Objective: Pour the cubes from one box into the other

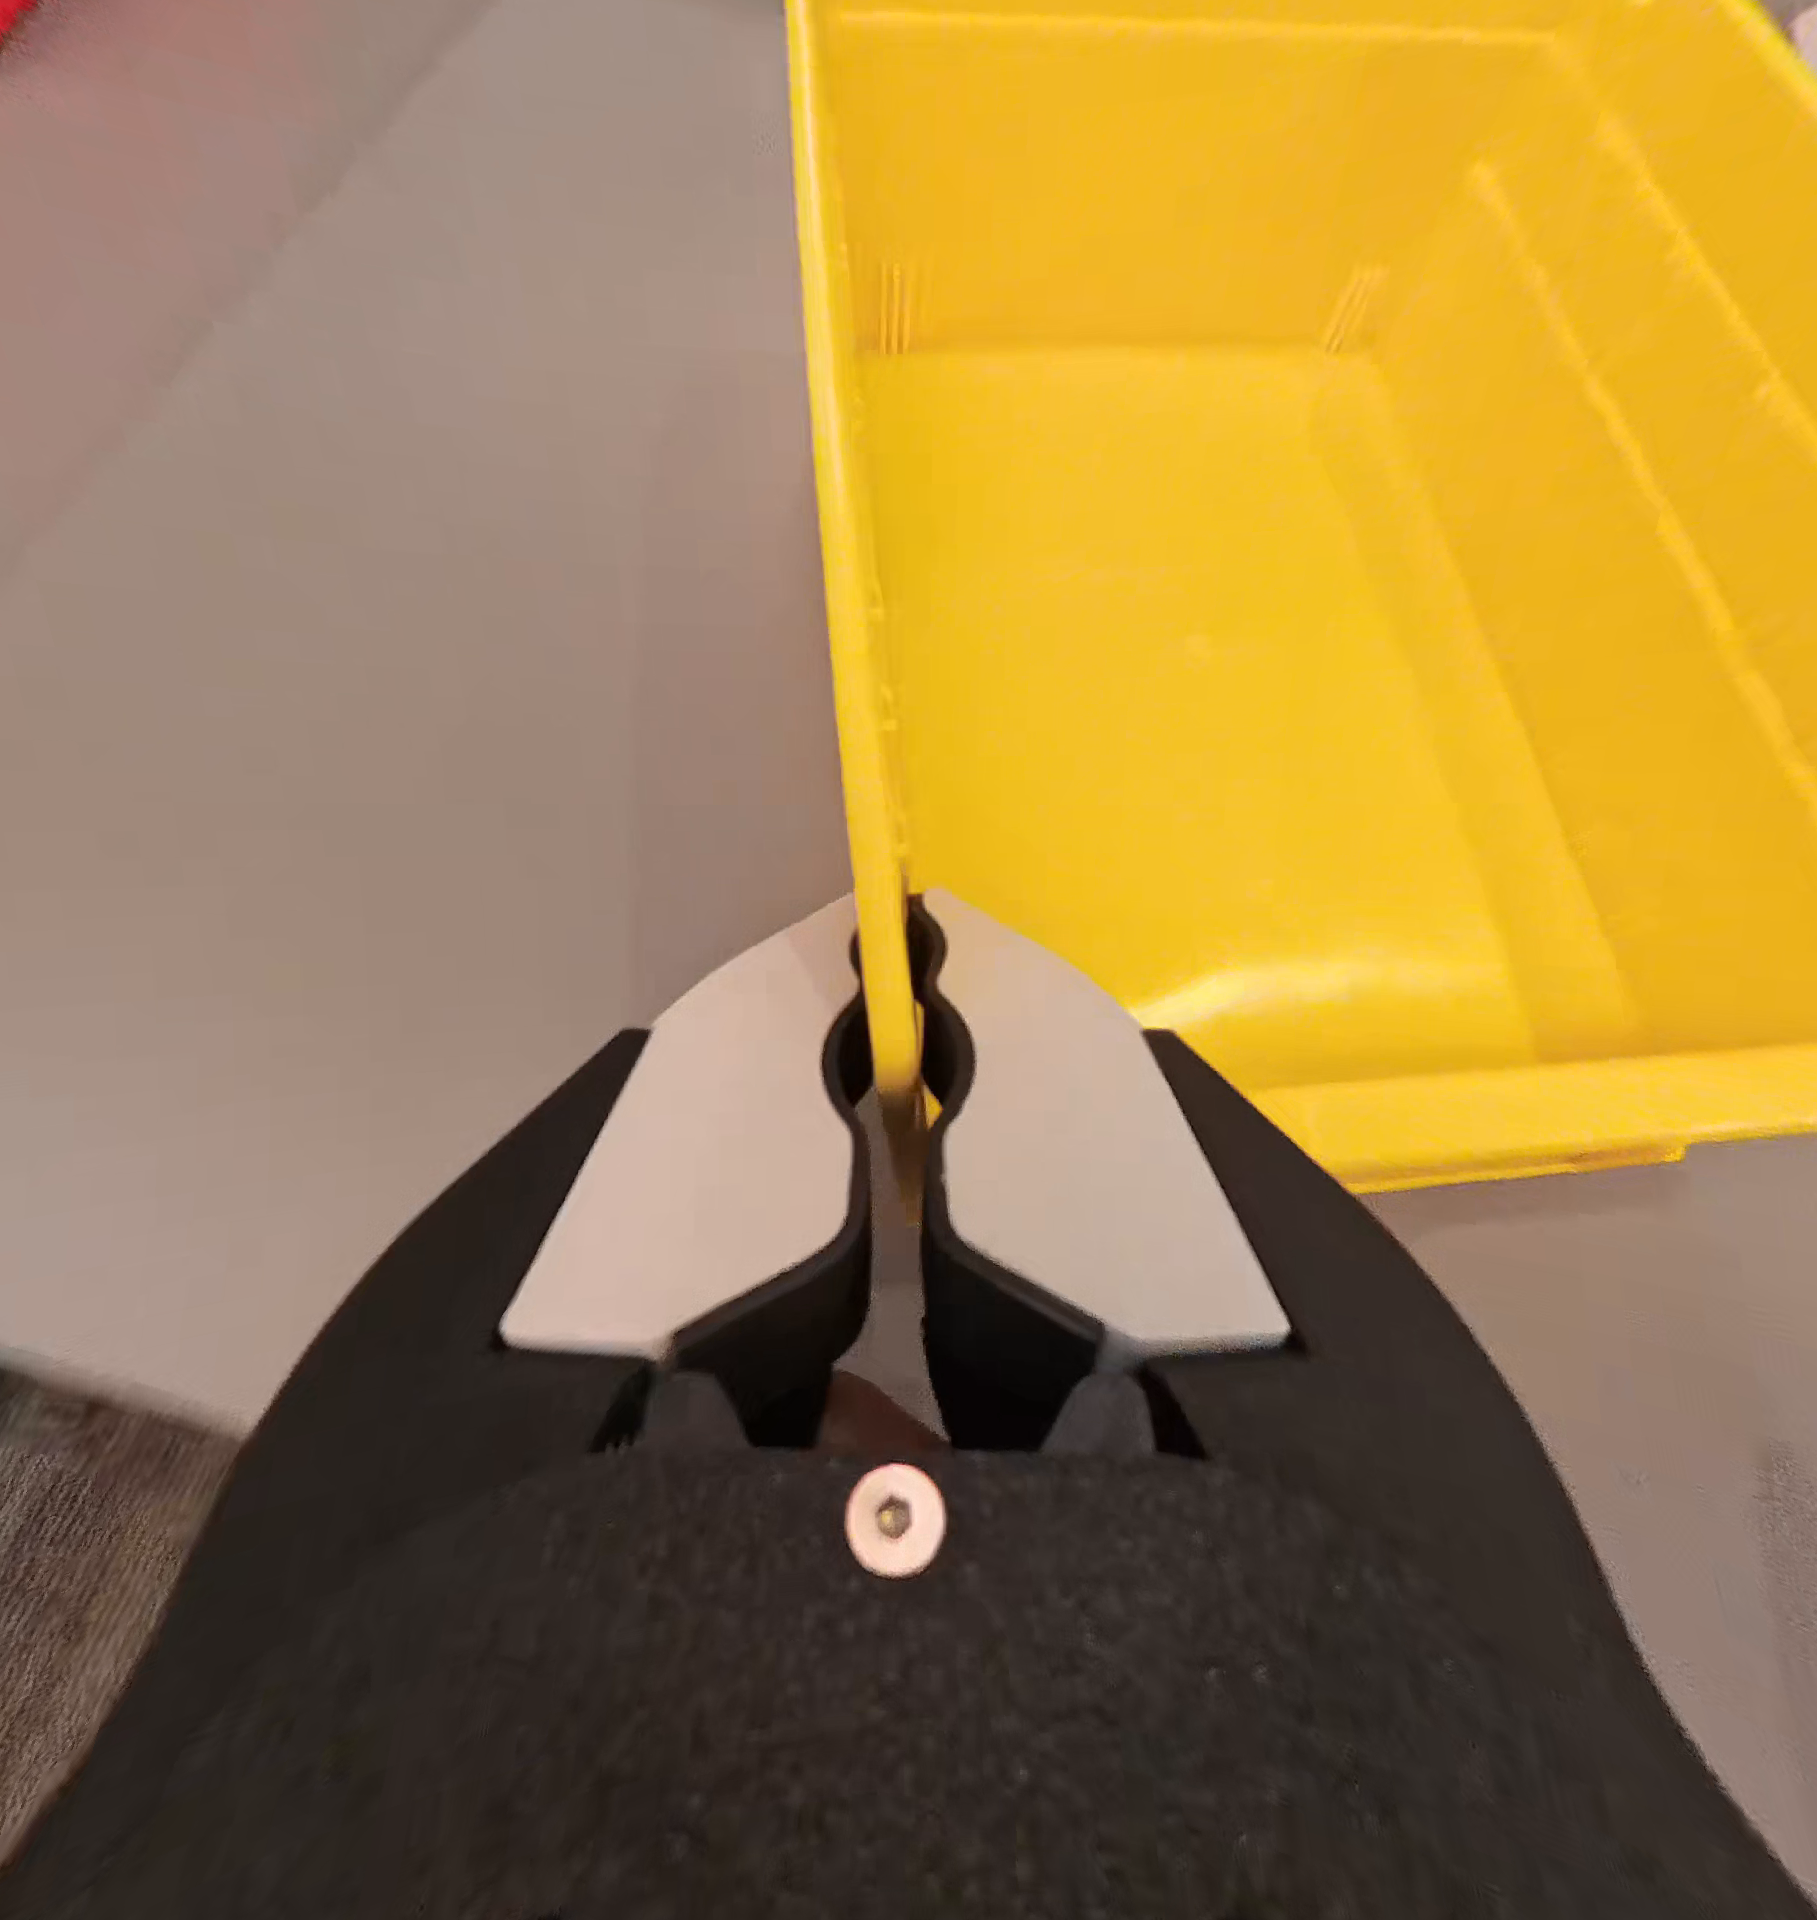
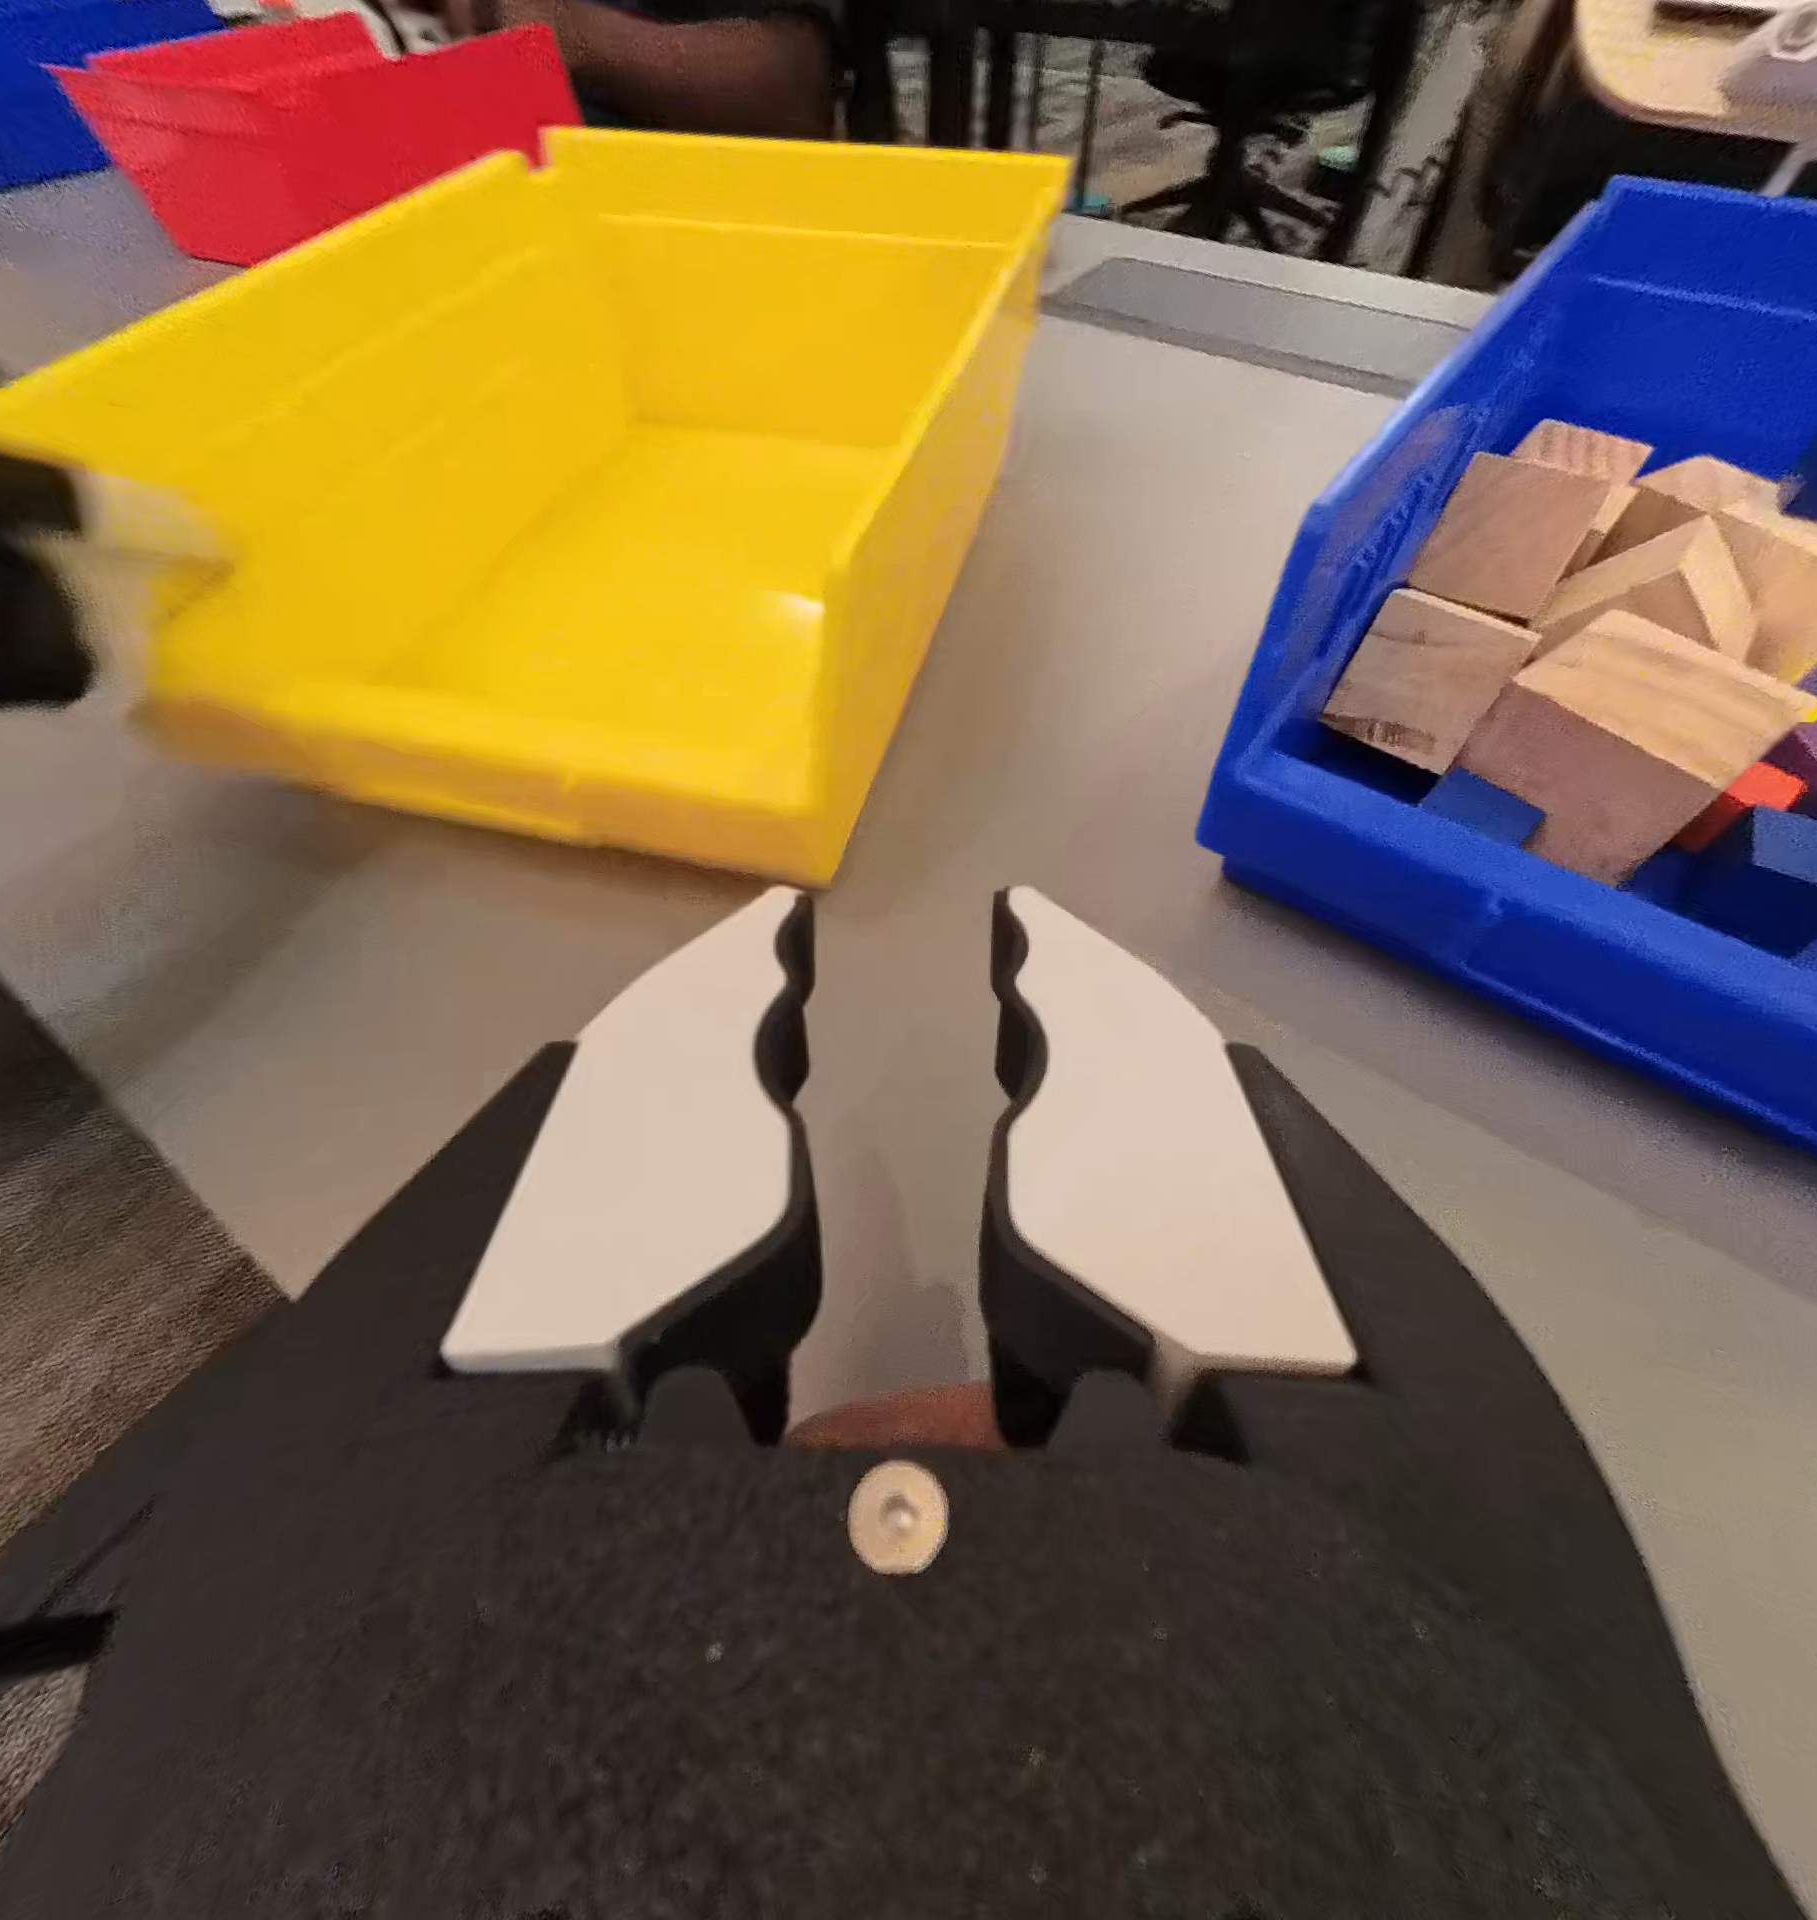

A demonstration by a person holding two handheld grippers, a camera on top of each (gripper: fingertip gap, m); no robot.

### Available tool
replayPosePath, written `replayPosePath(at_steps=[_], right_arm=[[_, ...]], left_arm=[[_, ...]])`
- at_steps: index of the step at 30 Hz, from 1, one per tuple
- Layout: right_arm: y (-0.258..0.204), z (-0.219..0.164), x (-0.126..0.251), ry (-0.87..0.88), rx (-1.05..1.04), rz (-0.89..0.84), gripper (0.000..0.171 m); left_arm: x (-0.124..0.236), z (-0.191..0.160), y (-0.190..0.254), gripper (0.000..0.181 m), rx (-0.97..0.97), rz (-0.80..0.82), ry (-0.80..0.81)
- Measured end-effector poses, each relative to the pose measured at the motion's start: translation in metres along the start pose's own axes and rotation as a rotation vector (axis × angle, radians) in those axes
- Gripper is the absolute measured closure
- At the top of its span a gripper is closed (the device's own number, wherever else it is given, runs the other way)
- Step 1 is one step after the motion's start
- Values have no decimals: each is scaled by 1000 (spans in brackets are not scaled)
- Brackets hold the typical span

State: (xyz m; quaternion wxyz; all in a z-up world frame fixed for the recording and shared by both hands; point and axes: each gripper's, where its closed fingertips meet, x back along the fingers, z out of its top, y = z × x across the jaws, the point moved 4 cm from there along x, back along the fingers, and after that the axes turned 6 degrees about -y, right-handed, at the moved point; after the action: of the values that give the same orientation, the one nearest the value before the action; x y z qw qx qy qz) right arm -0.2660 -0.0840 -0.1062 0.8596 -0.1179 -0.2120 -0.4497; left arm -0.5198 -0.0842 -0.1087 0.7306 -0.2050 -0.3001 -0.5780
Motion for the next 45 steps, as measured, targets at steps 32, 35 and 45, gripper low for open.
replayPosePath(at_steps=[32,35,45], right_arm=[[421,28,280,233,-246,-671,169],[476,-32,262,152,-465,-589,168],[520,-107,207,-2,-647,-514,166]], left_arm=[[126,48,542,177,-401,-423,408],[88,8,594,177,-448,-397,311],[11,-53,621,168,-496,-476,55]])
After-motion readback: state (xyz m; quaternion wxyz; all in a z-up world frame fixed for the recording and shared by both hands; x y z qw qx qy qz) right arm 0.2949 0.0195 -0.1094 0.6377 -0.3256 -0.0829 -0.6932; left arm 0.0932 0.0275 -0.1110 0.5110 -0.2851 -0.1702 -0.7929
